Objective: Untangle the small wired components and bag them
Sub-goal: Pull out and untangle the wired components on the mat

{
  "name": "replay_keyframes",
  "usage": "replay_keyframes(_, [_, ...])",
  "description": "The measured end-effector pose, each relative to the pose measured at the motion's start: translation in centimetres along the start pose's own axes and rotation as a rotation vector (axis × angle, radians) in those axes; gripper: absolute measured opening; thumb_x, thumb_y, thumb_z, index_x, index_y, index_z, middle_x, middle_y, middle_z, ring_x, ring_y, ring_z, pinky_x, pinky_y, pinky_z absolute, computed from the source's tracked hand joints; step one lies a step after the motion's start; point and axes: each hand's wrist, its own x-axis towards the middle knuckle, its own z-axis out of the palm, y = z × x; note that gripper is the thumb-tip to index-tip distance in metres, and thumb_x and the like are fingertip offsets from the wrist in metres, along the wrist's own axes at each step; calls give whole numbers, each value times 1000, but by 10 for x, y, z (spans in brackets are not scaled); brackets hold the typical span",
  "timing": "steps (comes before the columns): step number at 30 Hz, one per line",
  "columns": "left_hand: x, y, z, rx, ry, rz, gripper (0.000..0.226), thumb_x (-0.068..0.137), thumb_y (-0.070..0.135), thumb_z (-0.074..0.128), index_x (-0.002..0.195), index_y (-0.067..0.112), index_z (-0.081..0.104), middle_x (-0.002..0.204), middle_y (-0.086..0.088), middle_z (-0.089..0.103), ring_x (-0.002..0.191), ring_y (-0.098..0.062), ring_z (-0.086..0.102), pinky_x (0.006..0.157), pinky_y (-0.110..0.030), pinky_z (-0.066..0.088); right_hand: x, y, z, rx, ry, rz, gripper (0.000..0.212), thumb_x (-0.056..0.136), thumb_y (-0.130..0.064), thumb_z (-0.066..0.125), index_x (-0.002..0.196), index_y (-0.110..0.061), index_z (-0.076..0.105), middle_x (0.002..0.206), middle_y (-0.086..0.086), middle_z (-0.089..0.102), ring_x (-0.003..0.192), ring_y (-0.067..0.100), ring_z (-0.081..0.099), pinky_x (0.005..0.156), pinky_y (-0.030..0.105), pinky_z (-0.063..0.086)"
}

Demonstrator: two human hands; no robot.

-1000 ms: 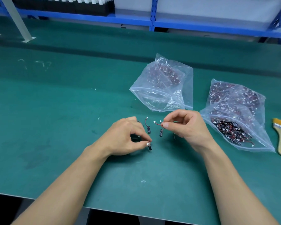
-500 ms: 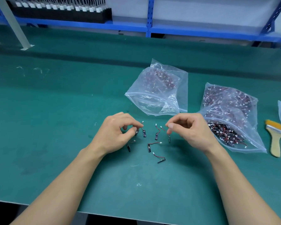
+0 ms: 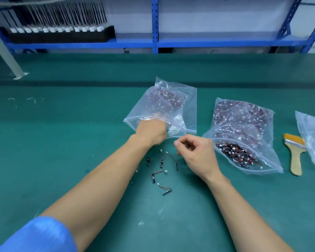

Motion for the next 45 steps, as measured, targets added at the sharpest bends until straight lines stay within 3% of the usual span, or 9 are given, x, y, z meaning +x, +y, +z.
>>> replay_keyframes(3, [28,3,-2,10,-38,-20,28,96,16,41,116,18,61,121,-7,62,108,-31,58,91,-38,48,0,3,1,7,8,15,18,86,-17,74,69,-20,71,57,-10,64,47,4,43,54,18,37])
replay_keyframes(8, [44,3,1,81,100,-11,12,86,19,52,83,22,63,93,-2,67,74,-23,54,66,-31,44,0,6,1,49,-11,28,16,85,-22,72,69,-22,71,60,-9,66,46,3,43,52,16,37])
replay_keyframes(13, [53,2,8,99,186,-17,22,93,26,49,107,26,66,116,2,62,110,-23,52,84,-36,40,3,7,0,46,-11,29,17,86,-22,71,69,-22,70,61,-9,65,45,4,39,52,16,36])
replay_keyframes(17, [38,-1,15,70,303,-21,32,92,25,47,119,25,64,123,2,61,112,-23,47,84,-35,31,1,8,1,47,-19,27,18,86,-21,71,69,-21,70,60,-8,65,44,4,37,51,16,35])
replay_keyframes(22, [18,-8,13,3,463,-106,22,94,17,52,89,15,73,91,-5,71,92,-26,52,75,-34,36,0,9,-1,34,-19,34,16,86,-22,71,70,-21,71,61,-10,66,46,4,42,53,15,36])
replay_keyframes(26, [10,-16,10,-92,530,-132,24,95,24,56,87,17,76,82,-3,72,88,-27,61,75,-40,46,-1,8,1,25,-36,34,16,86,-23,70,70,-21,71,59,-10,66,46,4,42,52,14,35])
replay_keyframes(35, [20,-22,22,52,269,-43,23,100,33,52,110,20,69,116,-2,61,115,-26,46,85,-34,31,-2,7,4,19,-60,53,18,87,-19,72,69,-22,71,58,-8,67,46,4,44,53,15,37])
replay_keyframes(41, [4,-21,12,-74,350,55,16,92,22,61,96,26,76,100,1,71,101,-25,60,70,-34,46,-1,5,1,14,-49,44,18,87,-22,70,69,-24,70,57,-10,67,48,5,49,54,15,38])
replay_keyframes(45, [-24,-21,5,-370,435,96,11,90,30,71,98,28,79,90,8,75,82,-17,64,74,-34,51,-1,1,-1,59,-26,47,16,87,-27,71,71,-29,70,60,-8,67,57,27,58,56,27,45])
